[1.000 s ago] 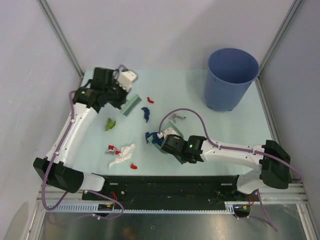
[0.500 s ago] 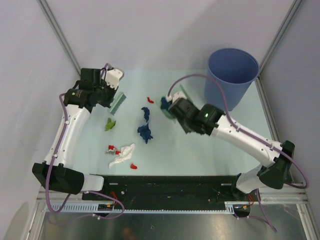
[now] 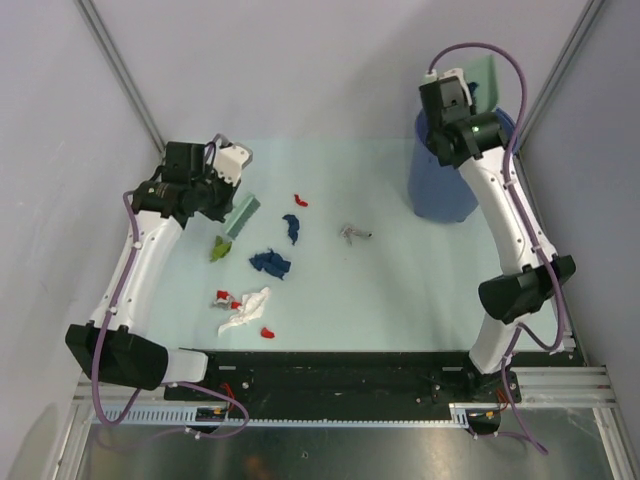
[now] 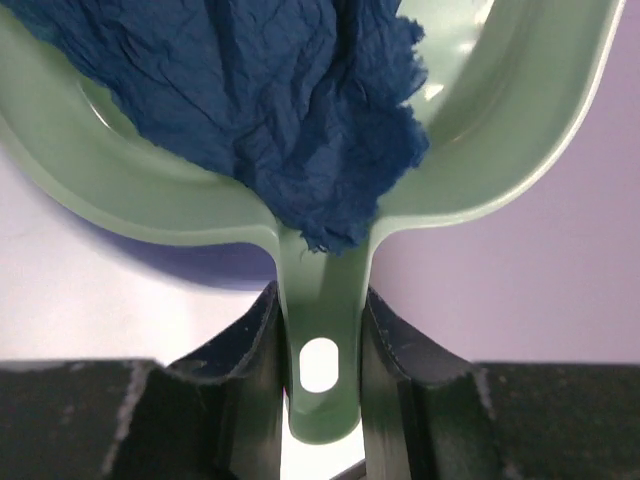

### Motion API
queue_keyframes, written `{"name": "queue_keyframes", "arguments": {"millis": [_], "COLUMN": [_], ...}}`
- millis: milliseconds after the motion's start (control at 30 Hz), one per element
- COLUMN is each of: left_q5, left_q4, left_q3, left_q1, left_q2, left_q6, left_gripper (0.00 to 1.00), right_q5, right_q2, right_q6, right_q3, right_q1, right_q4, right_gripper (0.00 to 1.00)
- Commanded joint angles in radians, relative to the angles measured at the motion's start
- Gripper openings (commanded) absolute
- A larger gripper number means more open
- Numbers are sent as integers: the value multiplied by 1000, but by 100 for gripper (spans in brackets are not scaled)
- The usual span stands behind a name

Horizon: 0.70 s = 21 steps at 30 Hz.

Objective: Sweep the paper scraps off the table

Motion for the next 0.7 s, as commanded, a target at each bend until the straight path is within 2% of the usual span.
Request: {"name": "queue_keyframes", "arguments": {"millis": [0, 33, 67, 100, 133, 233, 267, 300, 333, 467, 500, 600, 667], "left_q5": [43, 45, 51, 52, 54, 51, 49, 49, 49, 52, 55, 68, 72], "left_q4": [29, 29, 29, 29, 29, 29, 27, 27, 27, 27, 27, 27, 27], "left_q3": [-6, -12, -13, -15, -18, -24, -25, -29, -32, -36, -36, -32, -27], "left_q1": [-1, -1, -1, -1, -1, -1, -1, -1, -1, -1, -1, -1, 1], "left_q2": [-31, -31, -33, -33, -33, -38, -41, -44, -47, -58, -56, -55, -58], "left_q6": [23, 24, 27, 33, 31, 45, 47, 51, 53, 57, 59, 57, 54], "left_gripper": [0, 0, 0, 0, 0, 0, 0, 0, 0, 0, 0, 0, 0], "right_q5": [271, 299, 307, 310, 309, 260, 244, 234, 203, 131, 87, -74, -115], "right_q2": [18, -5, -25, -40, -74, -160, -185, -217, -243, -315, -323, -381, -392], "right_q6": [-306, -463, -547, -631, -816, -1070, -1252, -1345, -1429, -1601, -1621, -1759, -1772], "right_q3": [-11, -80, -126, -168, -203, -391, -503, -577, -632, -726, -738, -844, -858], "right_q1": [-88, -128, -145, -160, -183, -211, -225, -234, -240, -260, -263, -266, -268], "right_q4": [267, 343, 422, 570, 639, 872, 930, 1118, 1224, 1339, 1296, 1317, 1275], "right_gripper": [0, 0, 0, 0, 0, 0, 0, 0, 0, 0, 0, 0, 0]}}
